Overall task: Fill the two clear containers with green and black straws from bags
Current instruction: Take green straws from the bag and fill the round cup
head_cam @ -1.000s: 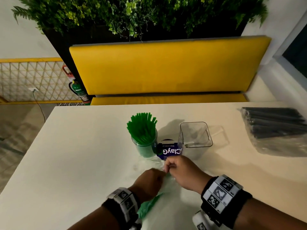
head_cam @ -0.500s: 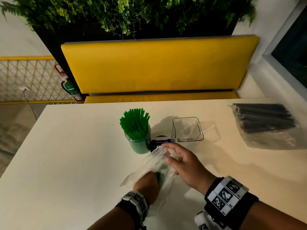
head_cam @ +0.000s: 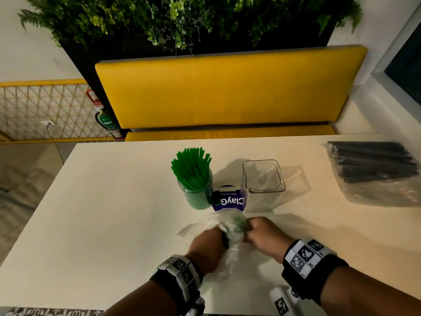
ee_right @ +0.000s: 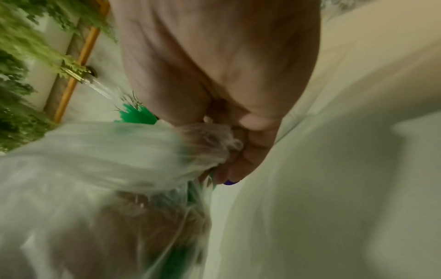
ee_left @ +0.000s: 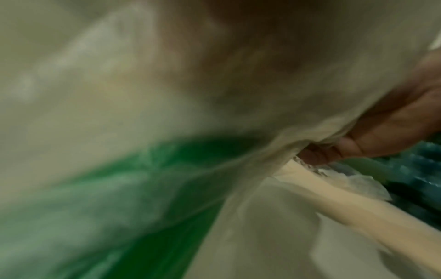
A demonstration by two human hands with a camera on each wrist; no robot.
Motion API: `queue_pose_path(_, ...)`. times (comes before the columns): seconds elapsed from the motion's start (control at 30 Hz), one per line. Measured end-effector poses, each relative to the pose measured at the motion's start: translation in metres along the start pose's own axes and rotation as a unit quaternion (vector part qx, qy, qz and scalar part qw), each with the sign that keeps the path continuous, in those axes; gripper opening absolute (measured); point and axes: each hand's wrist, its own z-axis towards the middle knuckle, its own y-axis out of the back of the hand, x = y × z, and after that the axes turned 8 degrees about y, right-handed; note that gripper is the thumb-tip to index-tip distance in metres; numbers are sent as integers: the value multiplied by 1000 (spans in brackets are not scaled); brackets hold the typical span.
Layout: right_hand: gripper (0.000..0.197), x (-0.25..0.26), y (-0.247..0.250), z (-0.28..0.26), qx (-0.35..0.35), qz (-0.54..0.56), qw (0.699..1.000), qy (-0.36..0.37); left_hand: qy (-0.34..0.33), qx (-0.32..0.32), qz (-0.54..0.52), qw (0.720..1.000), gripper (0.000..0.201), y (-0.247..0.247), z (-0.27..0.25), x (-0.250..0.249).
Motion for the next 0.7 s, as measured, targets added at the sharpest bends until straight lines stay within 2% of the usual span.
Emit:
queue_pose_path(0.1, 7, -2, 6, -1, -27, 27, 999, -12, -50, 24, -51, 997, 15, 10, -2, 6)
queue_pose_path(0.17, 16, -5, 8, -3, -40, 22, 999, -22, -84, 35, -40, 995, 26, 18, -3, 12)
queue_pose_path(0.27, 19, -9, 7, -7, -35, 29, 998, -31, -94, 41, -32, 994, 33, 29, -7, 20)
queue_pose_path(0.37, 16, -8, 3, -11, -43, 53, 997, -31, -86, 62, -32, 994, 19, 36, -8, 23)
queue_pose_path(0.5, 13, -6, 2, -13, -48, 9, 998, -47, -111, 109, -33, 987, 17, 41, -9, 21)
queue_pose_path(0.53, 11, -3, 3, -15, -46, -3, 998, -33, -106, 105, -24, 989, 15, 42, -10, 19)
queue_pose_path(0.57, 18, 1, 5, -19, -46, 12, 999, -15, -100, 96, -15, 990, 14, 42, -9, 17)
queue_pose_path(0.63, 35, 11, 8, -24, -26, 138, 990, 34, -91, 76, -7, 993, 15, 43, -9, 13)
queue_pose_path(0.7, 22, 22, 9, -28, 6, 187, 979, 85, -91, 61, -4, 994, 21, 44, -8, 9)
